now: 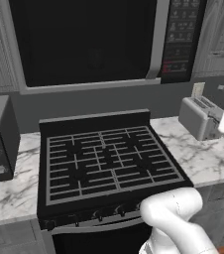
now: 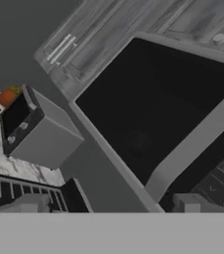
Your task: Place the microwavable item in the microwave. Then, close the microwave door and press the start button.
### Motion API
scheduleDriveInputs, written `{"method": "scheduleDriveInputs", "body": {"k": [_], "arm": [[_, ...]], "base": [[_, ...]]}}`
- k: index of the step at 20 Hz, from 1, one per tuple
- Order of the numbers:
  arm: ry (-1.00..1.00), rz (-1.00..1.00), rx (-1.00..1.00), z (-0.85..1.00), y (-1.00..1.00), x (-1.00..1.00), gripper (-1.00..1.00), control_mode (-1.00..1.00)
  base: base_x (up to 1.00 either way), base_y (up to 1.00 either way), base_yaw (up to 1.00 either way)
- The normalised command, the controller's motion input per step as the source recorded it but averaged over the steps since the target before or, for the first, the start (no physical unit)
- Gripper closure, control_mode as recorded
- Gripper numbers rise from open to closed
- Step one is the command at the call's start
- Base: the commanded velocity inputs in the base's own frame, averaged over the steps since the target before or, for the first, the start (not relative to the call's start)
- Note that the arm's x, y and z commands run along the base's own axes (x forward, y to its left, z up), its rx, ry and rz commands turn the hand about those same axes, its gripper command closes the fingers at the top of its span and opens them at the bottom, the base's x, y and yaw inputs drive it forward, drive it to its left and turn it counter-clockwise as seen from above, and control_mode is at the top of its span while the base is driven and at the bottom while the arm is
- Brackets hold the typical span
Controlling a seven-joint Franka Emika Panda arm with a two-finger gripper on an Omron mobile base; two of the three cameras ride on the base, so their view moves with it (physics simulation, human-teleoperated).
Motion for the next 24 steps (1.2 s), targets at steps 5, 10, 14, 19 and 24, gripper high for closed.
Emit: {"method": "scheduleDriveInputs", "body": {"k": [5,10,14,19,24], "arm": [[-0.02,0.00,0.00,0.00,-0.11,0.78,-1.00,-1.00],[0.00,0.00,0.00,0.00,-0.04,0.72,-1.00,-1.00],[0.00,0.00,0.00,0.00,-0.08,0.42,-1.00,-1.00],[0.00,0.00,0.00,0.00,-0.11,0.25,-1.00,-1.00],[0.00,0.00,0.00,0.00,-0.09,0.16,-1.00,-1.00]], "base": [[0.00,0.00,0.00],[0.00,0.00,0.00],[0.00,0.00,0.00],[0.00,0.00,0.00],[0.00,0.00,0.00]]}}
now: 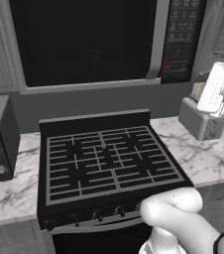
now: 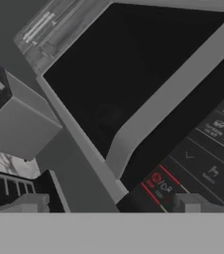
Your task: Place the microwavable item in the microwave. Then, close the microwave door and press the start button.
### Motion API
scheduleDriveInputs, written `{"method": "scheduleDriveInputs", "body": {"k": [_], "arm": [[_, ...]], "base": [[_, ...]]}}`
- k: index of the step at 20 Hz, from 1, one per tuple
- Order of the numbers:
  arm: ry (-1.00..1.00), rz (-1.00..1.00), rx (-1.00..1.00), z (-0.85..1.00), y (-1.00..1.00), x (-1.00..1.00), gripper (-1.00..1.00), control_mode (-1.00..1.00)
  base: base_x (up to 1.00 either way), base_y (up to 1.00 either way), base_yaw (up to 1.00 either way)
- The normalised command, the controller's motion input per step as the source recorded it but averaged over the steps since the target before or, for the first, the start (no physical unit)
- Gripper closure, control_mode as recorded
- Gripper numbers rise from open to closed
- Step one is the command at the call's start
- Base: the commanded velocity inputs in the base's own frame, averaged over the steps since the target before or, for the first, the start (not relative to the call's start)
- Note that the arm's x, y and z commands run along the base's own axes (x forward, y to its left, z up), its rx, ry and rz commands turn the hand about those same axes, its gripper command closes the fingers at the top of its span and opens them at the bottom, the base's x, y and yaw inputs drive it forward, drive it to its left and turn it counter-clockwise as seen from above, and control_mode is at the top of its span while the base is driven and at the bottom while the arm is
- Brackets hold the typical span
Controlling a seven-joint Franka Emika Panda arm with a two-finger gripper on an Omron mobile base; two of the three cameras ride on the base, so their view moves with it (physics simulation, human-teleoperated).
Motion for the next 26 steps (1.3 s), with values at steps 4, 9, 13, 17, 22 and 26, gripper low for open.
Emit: {"method": "scheduleDriveInputs", "body": {"k": [4,9,13,17,22,26], "arm": [[0.00,0.00,0.00,0.00,0.00,0.24,-1.00,-1.00],[0.00,0.00,0.00,0.00,0.00,0.36,-1.00,-1.00],[0.00,0.00,0.00,0.00,0.00,0.41,-1.00,-1.00],[0.00,0.00,0.00,0.00,0.00,0.34,-1.00,-1.00],[0.01,0.00,0.00,0.00,0.00,0.33,-1.00,-1.00],[0.02,0.00,0.00,0.00,0.00,0.31,-1.00,-1.00]], "base": [[0.00,0.00,0.00],[0.00,0.00,0.00],[0.00,0.00,0.00],[0.00,0.00,0.00],[0.00,0.00,0.00],[0.00,0.00,0.00]]}}
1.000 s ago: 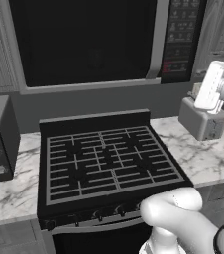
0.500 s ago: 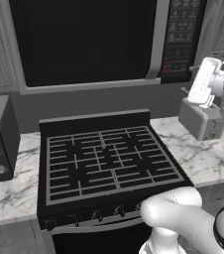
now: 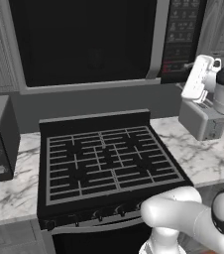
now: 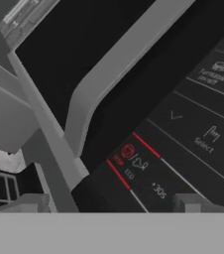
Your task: Place the microwavable item in the microwave. Then, close the microwave door and press the start button.
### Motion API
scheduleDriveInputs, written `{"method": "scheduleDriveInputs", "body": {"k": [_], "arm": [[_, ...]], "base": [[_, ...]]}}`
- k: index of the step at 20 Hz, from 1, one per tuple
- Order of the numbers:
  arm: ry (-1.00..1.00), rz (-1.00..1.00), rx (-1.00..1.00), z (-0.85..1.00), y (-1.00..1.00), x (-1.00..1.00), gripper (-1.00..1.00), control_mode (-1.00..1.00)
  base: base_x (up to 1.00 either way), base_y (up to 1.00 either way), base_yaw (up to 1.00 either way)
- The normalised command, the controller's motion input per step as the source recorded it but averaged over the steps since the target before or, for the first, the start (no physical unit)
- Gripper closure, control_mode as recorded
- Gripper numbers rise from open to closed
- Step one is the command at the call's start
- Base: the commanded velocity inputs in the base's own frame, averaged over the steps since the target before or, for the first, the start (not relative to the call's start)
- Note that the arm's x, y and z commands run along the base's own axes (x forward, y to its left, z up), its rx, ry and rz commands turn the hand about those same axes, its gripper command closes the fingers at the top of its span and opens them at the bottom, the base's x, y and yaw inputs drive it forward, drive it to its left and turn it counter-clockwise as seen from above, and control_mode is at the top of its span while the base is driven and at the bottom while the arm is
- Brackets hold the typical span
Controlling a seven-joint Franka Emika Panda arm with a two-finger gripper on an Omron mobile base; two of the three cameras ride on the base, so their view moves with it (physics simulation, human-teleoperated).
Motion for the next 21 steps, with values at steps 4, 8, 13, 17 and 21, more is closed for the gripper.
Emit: {"method": "scheduleDriveInputs", "body": {"k": [4,8,13,17,21], "arm": [[0.01,0.00,0.00,0.00,0.00,0.28,-1.00,-1.00],[0.00,0.00,0.00,-0.01,-0.03,0.26,-1.00,-1.00],[0.00,0.00,0.00,-0.04,-0.03,0.24,-1.00,-1.00],[0.01,0.00,0.00,-0.12,0.00,0.27,-1.00,-1.00],[0.00,0.00,0.00,-0.19,0.00,0.30,-1.00,-1.00]], "base": [[0.00,0.00,0.00],[0.00,0.00,0.00],[0.00,0.00,0.00],[0.00,0.00,0.00],[0.00,0.00,0.00]]}}
